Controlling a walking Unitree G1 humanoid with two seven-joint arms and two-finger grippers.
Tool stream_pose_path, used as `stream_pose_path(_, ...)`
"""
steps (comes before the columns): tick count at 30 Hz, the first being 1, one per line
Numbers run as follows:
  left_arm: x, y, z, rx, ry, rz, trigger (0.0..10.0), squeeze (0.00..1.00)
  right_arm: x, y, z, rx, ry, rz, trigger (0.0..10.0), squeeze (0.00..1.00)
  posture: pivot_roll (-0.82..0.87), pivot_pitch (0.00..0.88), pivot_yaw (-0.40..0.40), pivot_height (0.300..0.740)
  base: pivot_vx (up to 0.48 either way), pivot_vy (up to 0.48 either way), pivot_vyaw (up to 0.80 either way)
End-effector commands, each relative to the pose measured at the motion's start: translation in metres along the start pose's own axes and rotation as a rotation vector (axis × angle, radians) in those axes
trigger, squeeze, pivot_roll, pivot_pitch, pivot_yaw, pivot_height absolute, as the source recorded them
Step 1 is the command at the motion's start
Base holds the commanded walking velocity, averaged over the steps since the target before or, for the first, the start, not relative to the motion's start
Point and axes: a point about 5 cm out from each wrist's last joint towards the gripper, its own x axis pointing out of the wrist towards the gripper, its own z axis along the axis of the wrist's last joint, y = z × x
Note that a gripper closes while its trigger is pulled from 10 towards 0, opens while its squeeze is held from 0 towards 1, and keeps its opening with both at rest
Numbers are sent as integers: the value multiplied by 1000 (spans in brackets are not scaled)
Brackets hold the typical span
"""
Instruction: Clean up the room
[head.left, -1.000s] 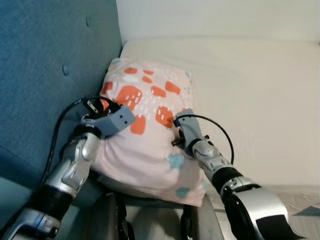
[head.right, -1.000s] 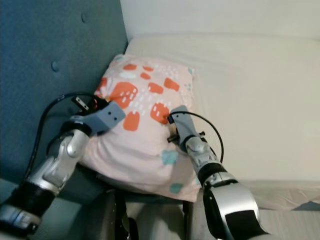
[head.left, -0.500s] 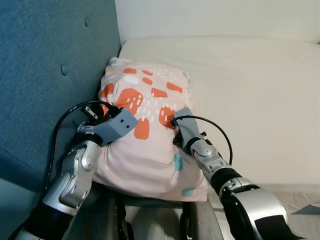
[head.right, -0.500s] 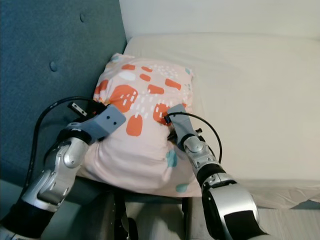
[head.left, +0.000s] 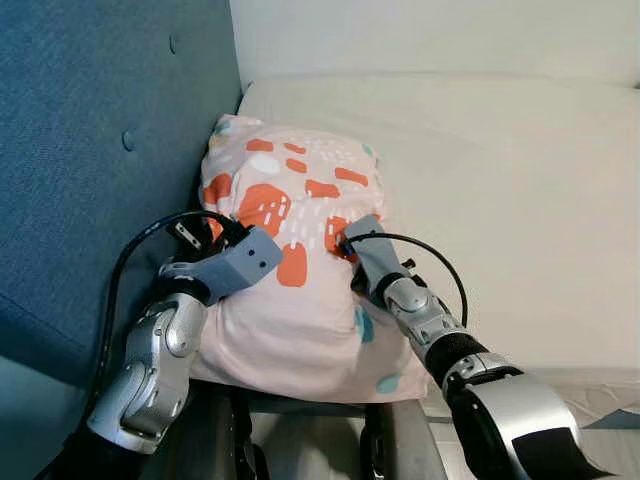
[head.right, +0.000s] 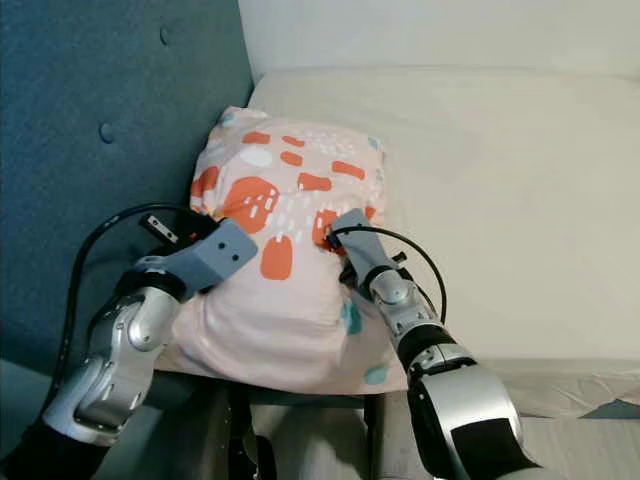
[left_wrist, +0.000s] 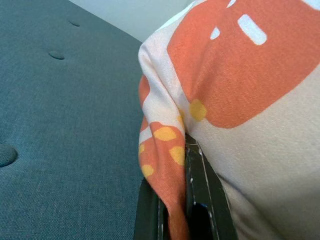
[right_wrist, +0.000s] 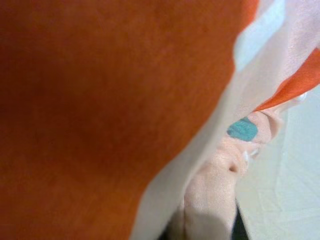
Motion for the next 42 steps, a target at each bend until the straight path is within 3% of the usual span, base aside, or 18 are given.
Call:
stream_pose_path(1, -1, 2, 16, 5, -79, 12, 10000, 0, 2, 6, 10, -24, -43, 22, 10000, 992, 154, 356, -11, 598, 0, 0, 0)
stream_pose_path(11, 2, 0, 18, 1, -81, 10, 10000, 0, 0, 6, -1, 4, -14, -14, 10000, 1000, 147, 355, 0, 598, 0, 0, 0)
stream_pose_path(15, -2, -6, 19, -12, -75, -4, 10000, 0, -4, -1, -14, 68, 33, -122, 10000, 1000, 138, 357, 1, 598, 0, 0, 0)
stream_pose_path(16, -2, -6, 19, -15, -72, -6, 10000, 0, -6, -4, -19, 105, 46, -156, 10000, 0, 136, 358, -1, 598, 0, 0, 0)
stream_pose_path(22, -8, -13, 14, -32, -39, -39, 10000, 0, -15, -8, -38, 232, 44, -263, 10000, 0, 134, 358, 1, 598, 0, 0, 0)
stream_pose_path(28, -14, -24, 1, -68, 26, -89, 10000, 0, -25, -12, -50, 253, 9, -333, 10000, 0, 133, 359, 0, 598, 0, 0, 0)
stream_pose_path(29, -15, -27, -2, -94, 38, -94, 10000, 439, -28, -14, -53, 245, -7, -350, 10000, 0, 133, 359, 0, 598, 0, 0, 0)
stream_pose_path(30, -15, -27, -2, -94, 38, -94, 10000, 439, -28, -14, -53, 245, -7, -350, 10000, 0, 133, 359, 0, 598, 0, 0, 0)
stream_pose_path(31, -16, -28, -4, -123, 44, -95, 10000, 1000, -30, -17, -54, 246, -20, -370, 10000, 0, 123, 358, 2, 598, 0, 0, 0)
stream_pose_path(36, -13, -27, -4, -192, 41, -56, 10000, 1000, -35, -30, -59, 266, -24, -434, 10000, 0, 117, 357, 7, 598, 0, 0, 0)
stream_pose_path(42, -14, -21, -7, -169, 50, -42, 10000, 973, -34, -39, -52, 275, -42, -464, 10000, 0, 115, 345, 8, 598, 0, 0, 0)
